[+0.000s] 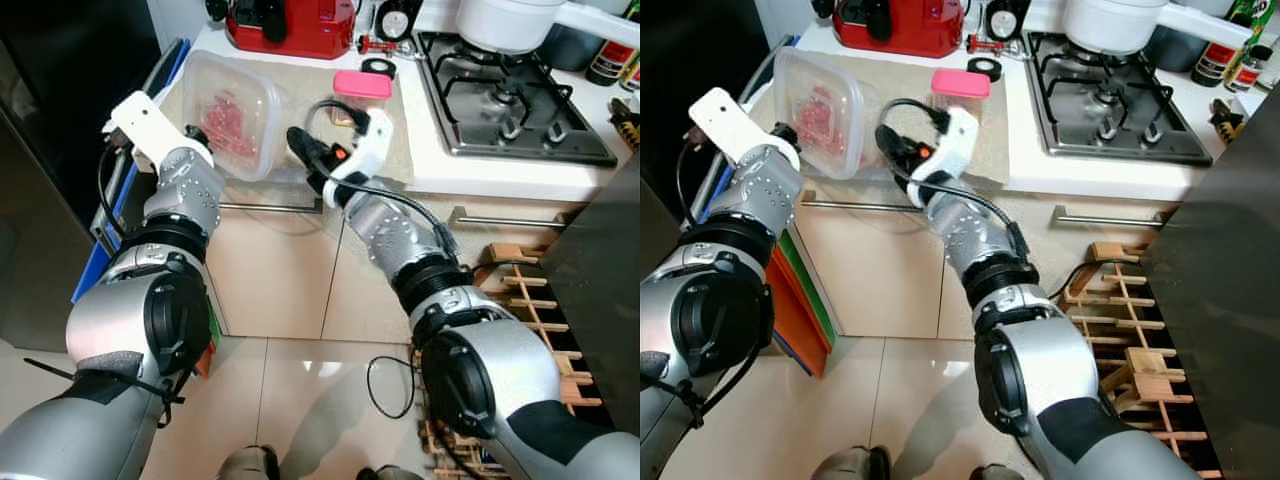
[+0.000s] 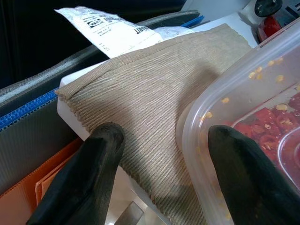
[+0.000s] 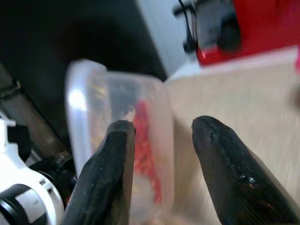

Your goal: Restocking fridge

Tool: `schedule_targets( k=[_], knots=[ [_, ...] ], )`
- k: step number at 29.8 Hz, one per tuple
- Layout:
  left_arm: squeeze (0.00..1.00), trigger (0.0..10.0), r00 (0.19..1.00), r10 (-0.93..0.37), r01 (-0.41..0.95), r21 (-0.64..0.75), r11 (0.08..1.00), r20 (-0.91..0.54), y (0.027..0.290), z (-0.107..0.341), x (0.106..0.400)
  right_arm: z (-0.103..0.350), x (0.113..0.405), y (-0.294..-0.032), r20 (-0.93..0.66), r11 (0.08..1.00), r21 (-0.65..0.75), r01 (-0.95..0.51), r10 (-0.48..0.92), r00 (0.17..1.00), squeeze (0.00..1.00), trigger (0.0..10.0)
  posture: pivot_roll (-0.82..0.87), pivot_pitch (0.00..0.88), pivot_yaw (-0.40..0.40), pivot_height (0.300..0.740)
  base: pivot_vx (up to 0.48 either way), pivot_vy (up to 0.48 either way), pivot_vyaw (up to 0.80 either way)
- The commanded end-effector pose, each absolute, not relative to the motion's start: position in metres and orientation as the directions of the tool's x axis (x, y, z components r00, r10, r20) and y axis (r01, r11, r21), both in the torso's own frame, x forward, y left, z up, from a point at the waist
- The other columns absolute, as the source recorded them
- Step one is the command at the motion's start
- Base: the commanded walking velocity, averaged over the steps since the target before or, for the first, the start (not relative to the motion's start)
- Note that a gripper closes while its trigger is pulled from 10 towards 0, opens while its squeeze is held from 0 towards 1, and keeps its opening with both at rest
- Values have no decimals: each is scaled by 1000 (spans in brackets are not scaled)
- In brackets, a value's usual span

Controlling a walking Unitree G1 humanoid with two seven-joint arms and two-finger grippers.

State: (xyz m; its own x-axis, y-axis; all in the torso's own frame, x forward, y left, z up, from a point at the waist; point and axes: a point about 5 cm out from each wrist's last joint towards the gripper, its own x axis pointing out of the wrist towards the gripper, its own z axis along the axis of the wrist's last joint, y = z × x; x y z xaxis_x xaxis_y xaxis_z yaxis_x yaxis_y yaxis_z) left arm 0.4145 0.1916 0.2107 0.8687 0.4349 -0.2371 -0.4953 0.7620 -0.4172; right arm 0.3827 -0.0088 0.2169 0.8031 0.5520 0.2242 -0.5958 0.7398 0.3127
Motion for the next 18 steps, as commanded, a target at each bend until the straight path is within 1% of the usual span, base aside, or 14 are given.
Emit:
schedule_targets(
  k=[1, 2, 5, 6, 7, 8, 9, 10, 12, 14, 18],
  knots=[
    [0, 10000, 870, 427, -493, -408, 768, -248, 191, 216, 416, 199, 367, 5, 227, 739, 284, -611, 567, 792, 12, 10000, -27, 70, -32, 740, 0, 0, 0],
    [0, 10000, 874, 426, -486, -423, 765, -234, 191, 224, 418, 198, 365, -8, 251, 778, 216, -590, 540, 803, 8, 10000, -33, 69, -25, 740, 0, 0, 0],
    [0, 10000, 878, 423, -479, -435, 763, -226, 190, 230, 419, 198, 361, -14, 273, 789, 198, -582, 525, 806, 12, 10000, -37, 68, -19, 740, 0, 0, 0],
    [0, 10000, 882, 417, -472, -446, 761, -220, 187, 235, 420, 201, 351, -13, 323, 777, 175, -604, 534, 781, 8, 10000, -45, 68, -10, 740, 0, 0, 0],
    [0, 10000, 882, 417, -472, -446, 761, -220, 187, 235, 420, 201, 351, -13, 323, 777, 175, -604, 534, 781, 8, 10000, -45, 68, -10, 740, 0, 0, 0],
    [0, 10000, 883, 414, -469, -448, 761, -220, 185, 236, 421, 208, 340, -7, 369, 746, 163, -645, 560, 741, 12, 10000, -47, 67, -6, 740, 0, 0, 0],
    [0, 10000, 883, 414, -469, -448, 761, -220, 185, 236, 421, 208, 340, -7, 369, 746, 163, -645, 560, 741, 12, 10000, -47, 67, -6, 740, 0, 0, 0],
    [0, 10000, 884, 412, -467, -447, 763, -220, 184, 236, 421, 211, 333, -2, 388, 723, 169, -670, 576, 719, 8, 10000, -48, 66, -1, 740, 0, 0, 0],
    [0, 10000, 885, 405, -465, -445, 766, -227, 181, 234, 421, 220, 315, 10, 435, 640, 190, -744, 625, 648, 12, 10000, -46, 65, 1, 740, 0, 0, 0],
    [0, 10000, 886, 403, -465, -443, 767, -232, 180, 232, 421, 227, 303, 15, 465, 584, 194, -788, 653, 598, 12, 10000, -46, 64, 4, 740, 0, 0, 0],
    [0, 10000, 884, 403, -467, -440, 767, -237, 181, 231, 421, 232, 297, 19, 483, 537, 188, -823, 679, 553, 4, 10000, -43, 62, 3, 740, 0, 0, 0]
  ],
)
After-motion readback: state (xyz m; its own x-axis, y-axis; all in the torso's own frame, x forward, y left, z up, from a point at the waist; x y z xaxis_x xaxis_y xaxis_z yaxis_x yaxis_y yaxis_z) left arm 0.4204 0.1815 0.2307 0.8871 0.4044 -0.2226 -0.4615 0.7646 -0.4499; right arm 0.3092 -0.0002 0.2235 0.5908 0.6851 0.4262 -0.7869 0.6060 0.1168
